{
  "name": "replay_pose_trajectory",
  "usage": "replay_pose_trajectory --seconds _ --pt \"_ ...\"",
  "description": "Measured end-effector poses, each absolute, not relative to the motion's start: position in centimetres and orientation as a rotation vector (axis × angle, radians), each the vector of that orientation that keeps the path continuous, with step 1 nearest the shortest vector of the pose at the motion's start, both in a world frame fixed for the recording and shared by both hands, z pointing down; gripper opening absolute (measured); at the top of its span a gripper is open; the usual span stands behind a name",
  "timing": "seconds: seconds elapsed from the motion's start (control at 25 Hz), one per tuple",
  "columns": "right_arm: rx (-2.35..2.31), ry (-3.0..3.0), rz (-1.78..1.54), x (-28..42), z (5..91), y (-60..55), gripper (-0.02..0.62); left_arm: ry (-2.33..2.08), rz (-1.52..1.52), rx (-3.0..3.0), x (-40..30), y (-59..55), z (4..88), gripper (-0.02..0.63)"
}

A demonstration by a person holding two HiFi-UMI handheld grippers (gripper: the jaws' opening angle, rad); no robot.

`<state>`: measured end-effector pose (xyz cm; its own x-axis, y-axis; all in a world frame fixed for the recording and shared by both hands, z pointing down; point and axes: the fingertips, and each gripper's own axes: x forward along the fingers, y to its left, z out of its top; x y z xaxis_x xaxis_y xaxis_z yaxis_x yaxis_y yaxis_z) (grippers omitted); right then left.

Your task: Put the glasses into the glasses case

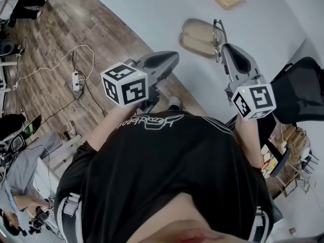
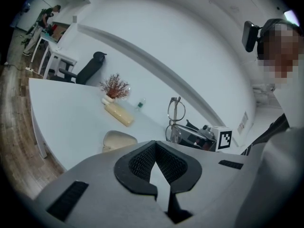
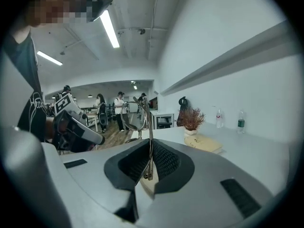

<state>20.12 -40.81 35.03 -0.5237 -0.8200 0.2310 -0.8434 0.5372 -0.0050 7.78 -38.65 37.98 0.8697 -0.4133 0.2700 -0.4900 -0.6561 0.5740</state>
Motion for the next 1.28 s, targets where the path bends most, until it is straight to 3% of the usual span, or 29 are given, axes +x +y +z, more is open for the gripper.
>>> replay_pose_trajectory --seconds 0.36,1.28 --pt "1.305 -2.396 -0.026 18.9 39.2 -43.3 0.024 -0.674 0.188 2.344 7.4 -39.9 39.9 0.006" --pt "0.946 -2.046 -0.153 18.5 51.8 -47.4 0.023 -0.702 0.234 2.27 6.9 -41.5 44.1 0.006"
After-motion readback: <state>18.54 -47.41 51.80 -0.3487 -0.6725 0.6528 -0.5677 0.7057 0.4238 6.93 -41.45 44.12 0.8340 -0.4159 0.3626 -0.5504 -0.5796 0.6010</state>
